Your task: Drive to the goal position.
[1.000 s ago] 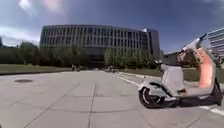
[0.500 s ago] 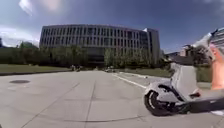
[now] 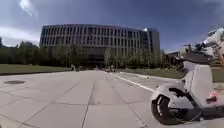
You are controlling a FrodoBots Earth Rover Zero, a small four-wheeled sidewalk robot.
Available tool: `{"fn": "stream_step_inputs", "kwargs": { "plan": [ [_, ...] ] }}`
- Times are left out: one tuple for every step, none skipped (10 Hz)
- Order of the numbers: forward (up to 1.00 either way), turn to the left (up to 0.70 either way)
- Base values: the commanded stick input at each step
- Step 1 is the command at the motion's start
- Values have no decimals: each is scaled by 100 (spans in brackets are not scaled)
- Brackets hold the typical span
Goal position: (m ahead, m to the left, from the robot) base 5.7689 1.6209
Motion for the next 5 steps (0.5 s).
{"fn": "stream_step_inputs", "kwargs": {
  "plan": [
    [50,0],
    [50,0],
    [50,0],
    [50,0],
    [50,0]
  ]
}}
